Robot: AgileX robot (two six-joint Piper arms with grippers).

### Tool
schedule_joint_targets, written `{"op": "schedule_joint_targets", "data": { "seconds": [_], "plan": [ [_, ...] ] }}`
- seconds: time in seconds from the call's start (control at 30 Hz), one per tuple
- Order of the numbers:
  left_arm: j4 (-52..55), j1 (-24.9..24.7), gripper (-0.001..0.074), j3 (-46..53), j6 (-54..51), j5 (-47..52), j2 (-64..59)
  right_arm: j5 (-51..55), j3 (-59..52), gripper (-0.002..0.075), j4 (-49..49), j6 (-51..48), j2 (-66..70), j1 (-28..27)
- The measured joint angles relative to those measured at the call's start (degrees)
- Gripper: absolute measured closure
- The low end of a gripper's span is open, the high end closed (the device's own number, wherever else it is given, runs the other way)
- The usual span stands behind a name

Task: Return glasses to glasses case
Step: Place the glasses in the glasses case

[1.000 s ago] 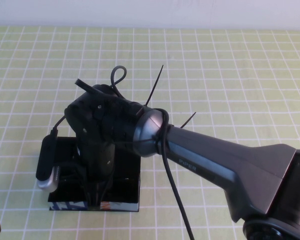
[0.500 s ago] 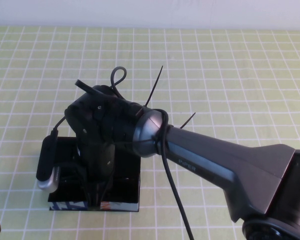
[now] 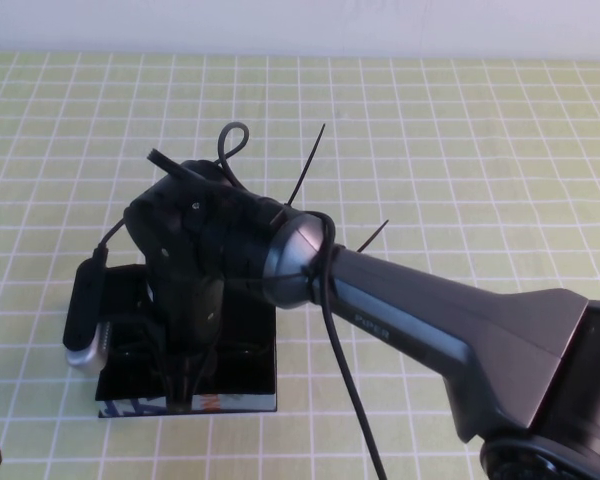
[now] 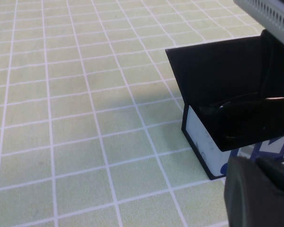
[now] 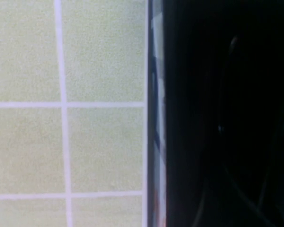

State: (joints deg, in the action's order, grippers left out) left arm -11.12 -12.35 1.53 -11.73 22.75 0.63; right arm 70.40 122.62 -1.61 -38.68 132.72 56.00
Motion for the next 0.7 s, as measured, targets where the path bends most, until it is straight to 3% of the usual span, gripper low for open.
{"op": "schedule_joint_targets", "data": {
  "seconds": [0.37, 0.57, 0.7],
  "plan": [
    [0.0, 0.0, 0.0739, 0.0, 0.0, 0.0, 0.0, 0.1, 0.2, 0.0481, 0.0, 1.5, -0.5, -0.1],
    [0.0, 0.0, 0.0739, 0.0, 0.0, 0.0, 0.0, 0.1, 0.2, 0.0422, 0.1, 1.6, -0.5, -0.1],
    [0.0, 0.0, 0.0739, 0.0, 0.0, 0.0, 0.0, 0.1, 0.2, 0.0446, 0.1, 1.6, -0.5, -0.2]
  ]
}}
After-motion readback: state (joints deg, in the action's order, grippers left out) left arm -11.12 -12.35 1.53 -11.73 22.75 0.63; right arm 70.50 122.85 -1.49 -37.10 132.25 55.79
